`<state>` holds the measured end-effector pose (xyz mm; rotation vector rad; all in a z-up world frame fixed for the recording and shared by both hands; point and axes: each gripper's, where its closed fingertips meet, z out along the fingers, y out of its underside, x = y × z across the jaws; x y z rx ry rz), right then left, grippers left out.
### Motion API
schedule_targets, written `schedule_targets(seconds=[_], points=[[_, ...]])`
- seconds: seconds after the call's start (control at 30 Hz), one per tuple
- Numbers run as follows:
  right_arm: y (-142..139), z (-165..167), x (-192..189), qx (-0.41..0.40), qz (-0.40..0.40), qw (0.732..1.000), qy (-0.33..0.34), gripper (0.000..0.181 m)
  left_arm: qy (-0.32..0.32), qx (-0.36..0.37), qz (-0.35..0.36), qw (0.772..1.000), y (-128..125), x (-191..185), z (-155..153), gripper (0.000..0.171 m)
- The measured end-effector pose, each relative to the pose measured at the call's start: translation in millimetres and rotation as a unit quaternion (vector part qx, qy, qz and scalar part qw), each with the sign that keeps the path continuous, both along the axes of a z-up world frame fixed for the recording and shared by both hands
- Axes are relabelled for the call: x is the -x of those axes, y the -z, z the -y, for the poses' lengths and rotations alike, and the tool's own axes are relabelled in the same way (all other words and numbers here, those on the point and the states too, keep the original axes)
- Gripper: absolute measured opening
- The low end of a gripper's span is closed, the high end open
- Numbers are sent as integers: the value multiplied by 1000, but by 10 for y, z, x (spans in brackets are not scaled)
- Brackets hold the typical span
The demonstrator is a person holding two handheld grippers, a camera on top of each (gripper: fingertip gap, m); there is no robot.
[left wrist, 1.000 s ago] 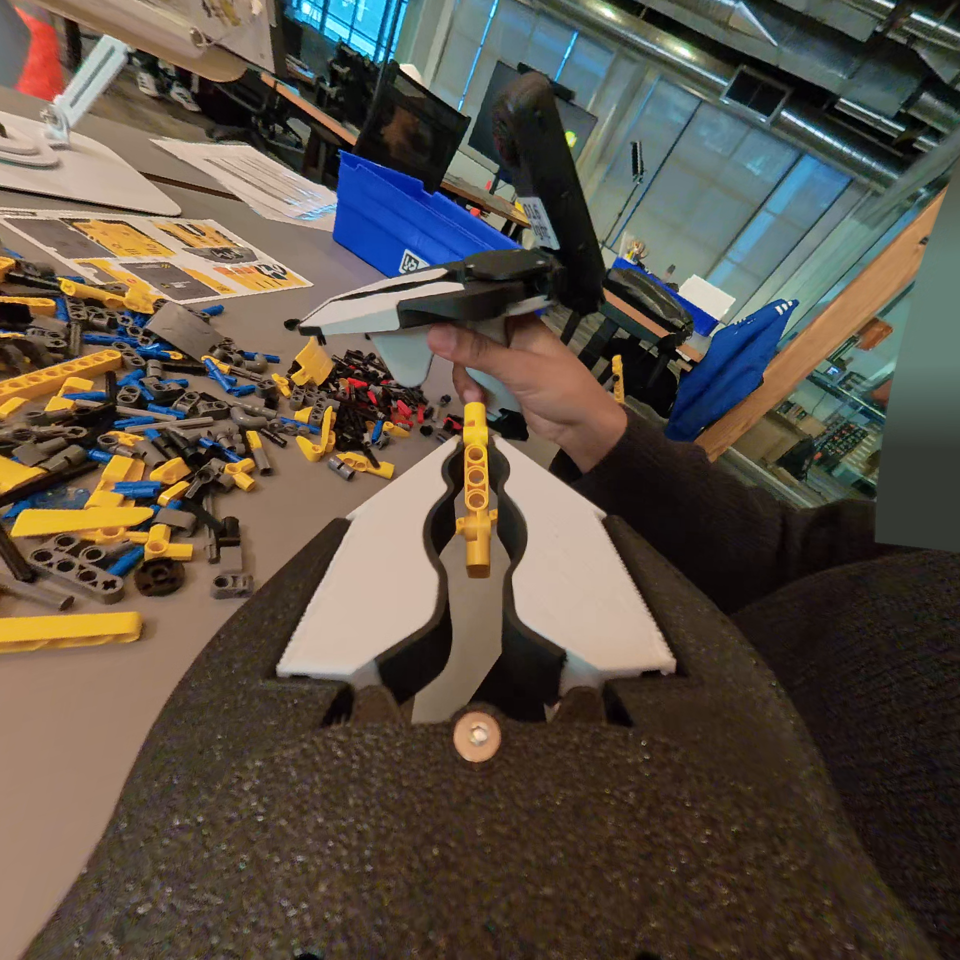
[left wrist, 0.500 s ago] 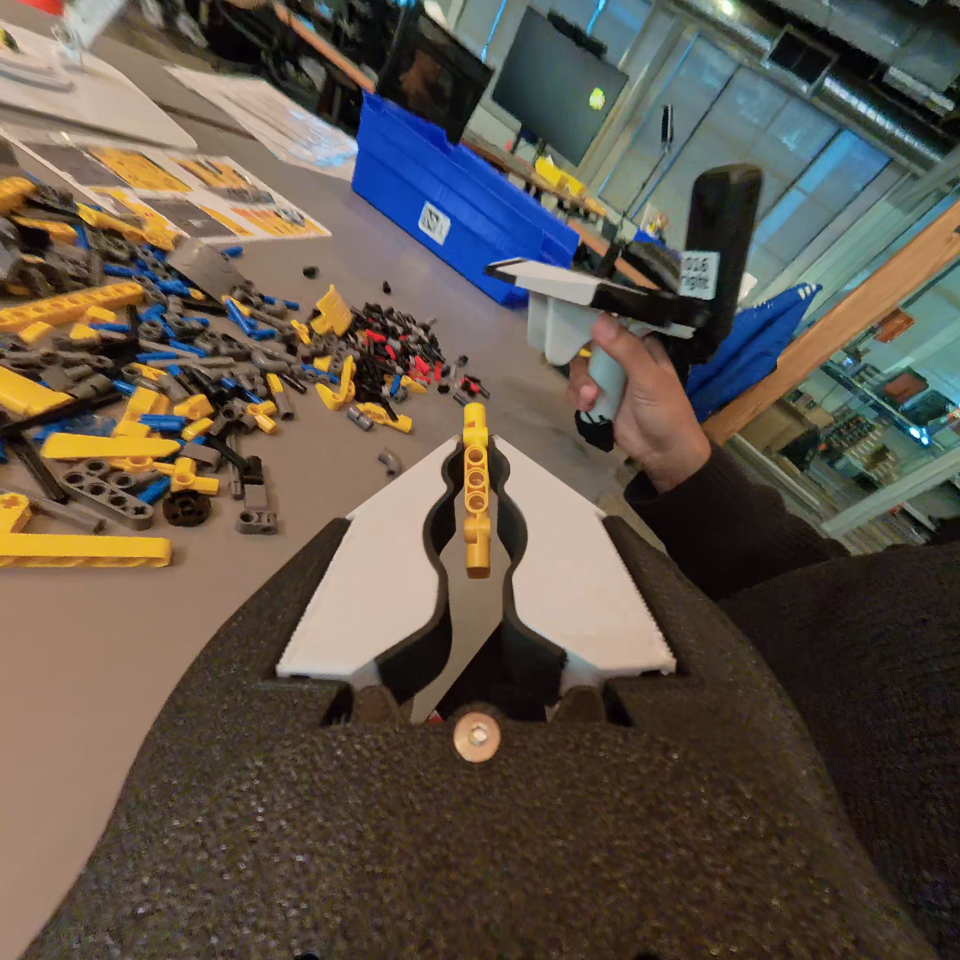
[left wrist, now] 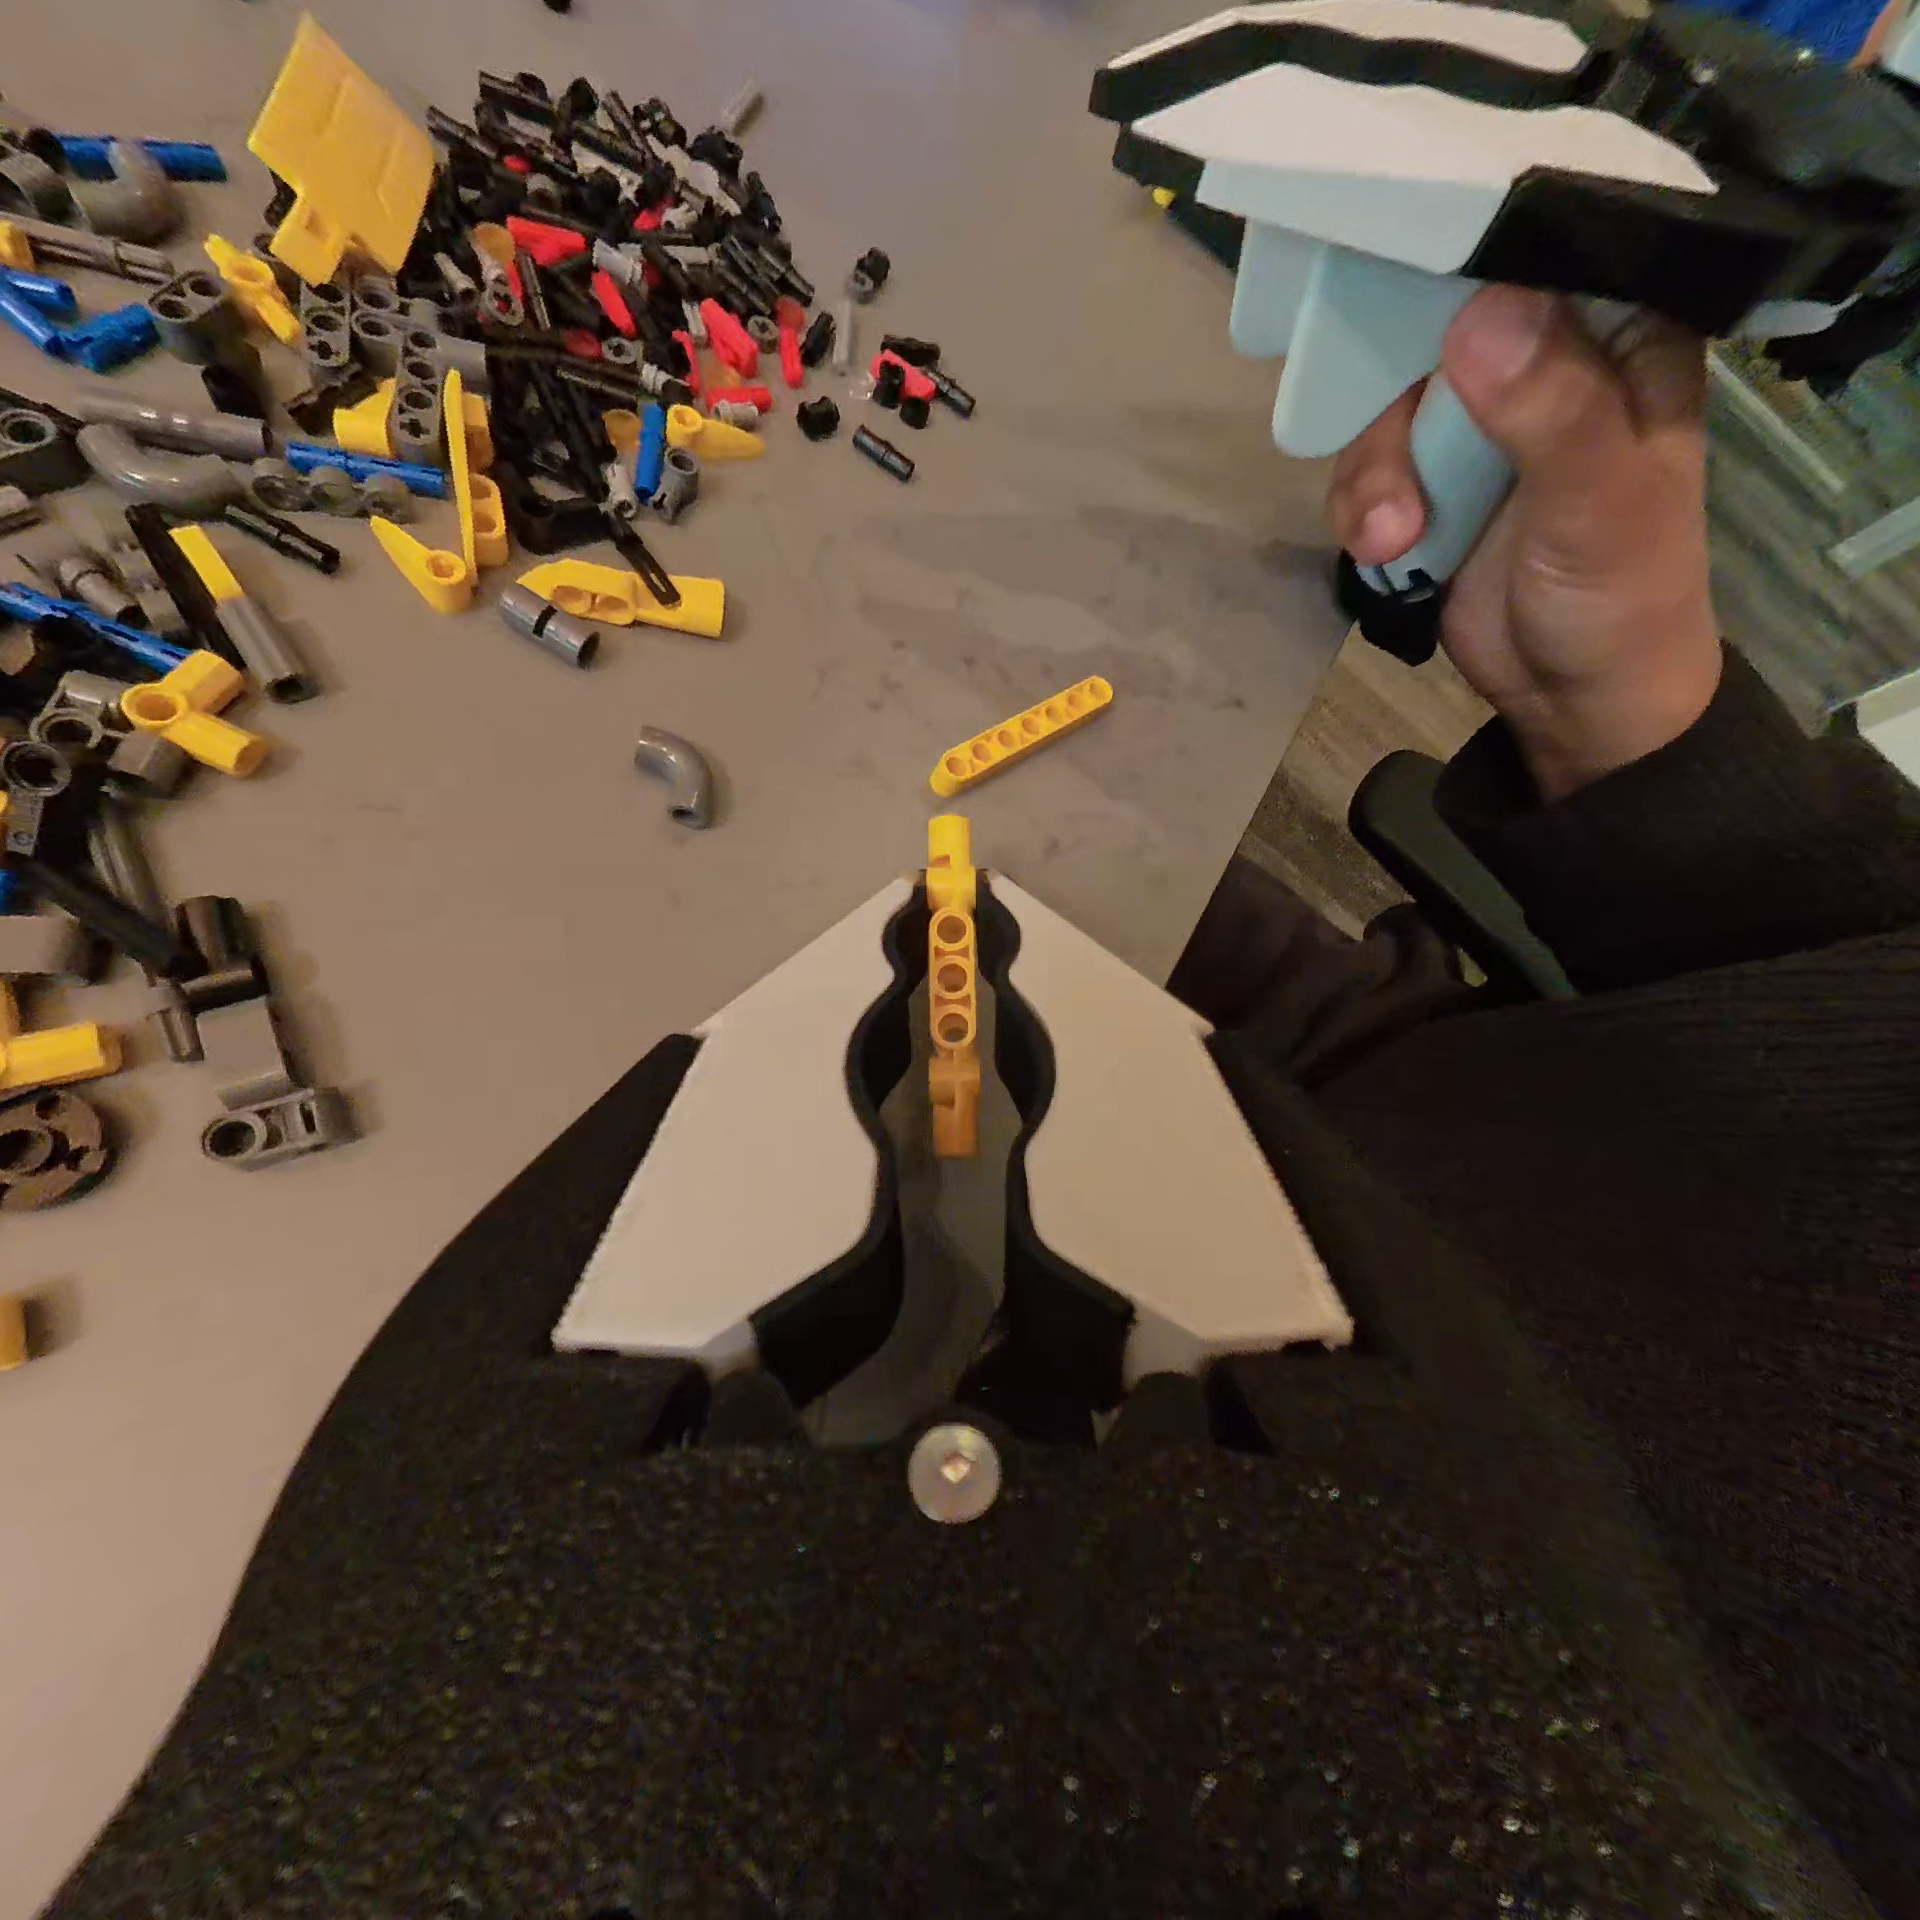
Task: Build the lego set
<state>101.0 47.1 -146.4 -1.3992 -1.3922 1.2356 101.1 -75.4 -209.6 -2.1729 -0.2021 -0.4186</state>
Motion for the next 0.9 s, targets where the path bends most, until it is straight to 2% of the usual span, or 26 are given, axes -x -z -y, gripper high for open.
schedule_targets(seconds=[0.17,0.3,0.47,0.67,0.83,0.9], points=[[9,-1,7,-28,2,999,15,17,3,10,1,1000,59,37,12,8],[8,10,6,-36,1,999,16,17,-30,12,-32,999,53,223,36,24],[-56,-19,-30,-16,-21,1000,16,17,-62,-14,-37,997,-50,387,150,24],[-128,-29,-77,-14,-47,999,19,17,-103,-48,-77,991,-152,580,307,24],[-113,18,-93,-33,-41,998,19,17,-119,-68,-79,987,-238,662,297,24],[-95,25,-139,-15,-37,999,18,17,-128,-77,-98,984,-278,689,317,24]])
